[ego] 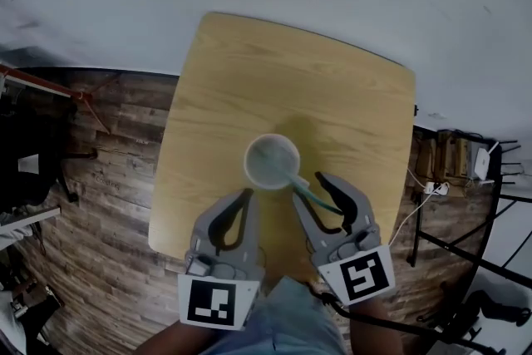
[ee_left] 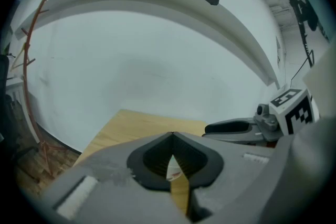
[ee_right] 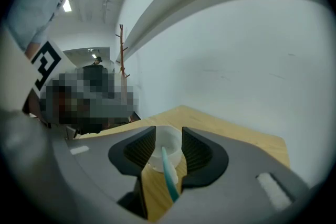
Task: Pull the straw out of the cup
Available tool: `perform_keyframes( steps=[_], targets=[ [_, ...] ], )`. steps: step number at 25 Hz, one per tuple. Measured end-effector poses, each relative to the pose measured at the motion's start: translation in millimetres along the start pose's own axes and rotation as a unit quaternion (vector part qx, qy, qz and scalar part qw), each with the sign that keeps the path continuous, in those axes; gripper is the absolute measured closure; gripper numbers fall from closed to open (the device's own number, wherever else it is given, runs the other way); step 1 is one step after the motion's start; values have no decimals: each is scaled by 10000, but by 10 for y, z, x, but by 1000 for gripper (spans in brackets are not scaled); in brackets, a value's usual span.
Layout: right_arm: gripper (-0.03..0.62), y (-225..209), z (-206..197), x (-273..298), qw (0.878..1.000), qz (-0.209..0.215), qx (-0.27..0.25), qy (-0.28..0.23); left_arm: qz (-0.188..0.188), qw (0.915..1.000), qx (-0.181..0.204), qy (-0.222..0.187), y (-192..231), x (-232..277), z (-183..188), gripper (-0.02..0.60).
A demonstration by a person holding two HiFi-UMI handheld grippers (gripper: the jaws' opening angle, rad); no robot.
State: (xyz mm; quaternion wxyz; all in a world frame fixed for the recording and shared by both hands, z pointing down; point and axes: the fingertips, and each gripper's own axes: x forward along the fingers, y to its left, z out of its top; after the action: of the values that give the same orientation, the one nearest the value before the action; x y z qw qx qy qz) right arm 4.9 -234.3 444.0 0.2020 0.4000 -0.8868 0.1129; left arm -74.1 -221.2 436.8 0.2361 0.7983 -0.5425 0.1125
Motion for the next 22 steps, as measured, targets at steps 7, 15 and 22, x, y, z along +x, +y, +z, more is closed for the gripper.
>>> perform_keyframes(
  steps=[7, 15, 22],
  targets=[
    [443, 30, -295, 137, 9991, 206, 76, 356, -28, 9995, -116, 291, 63, 221, -180, 561],
    [497, 32, -432, 181, 9978, 328, 185, 546, -47, 9990, -108, 428, 59, 320, -246, 561],
    [547, 52, -457, 180, 9975, 429, 191, 533, -15, 9991, -38, 425, 40, 323, -232, 561]
  ],
)
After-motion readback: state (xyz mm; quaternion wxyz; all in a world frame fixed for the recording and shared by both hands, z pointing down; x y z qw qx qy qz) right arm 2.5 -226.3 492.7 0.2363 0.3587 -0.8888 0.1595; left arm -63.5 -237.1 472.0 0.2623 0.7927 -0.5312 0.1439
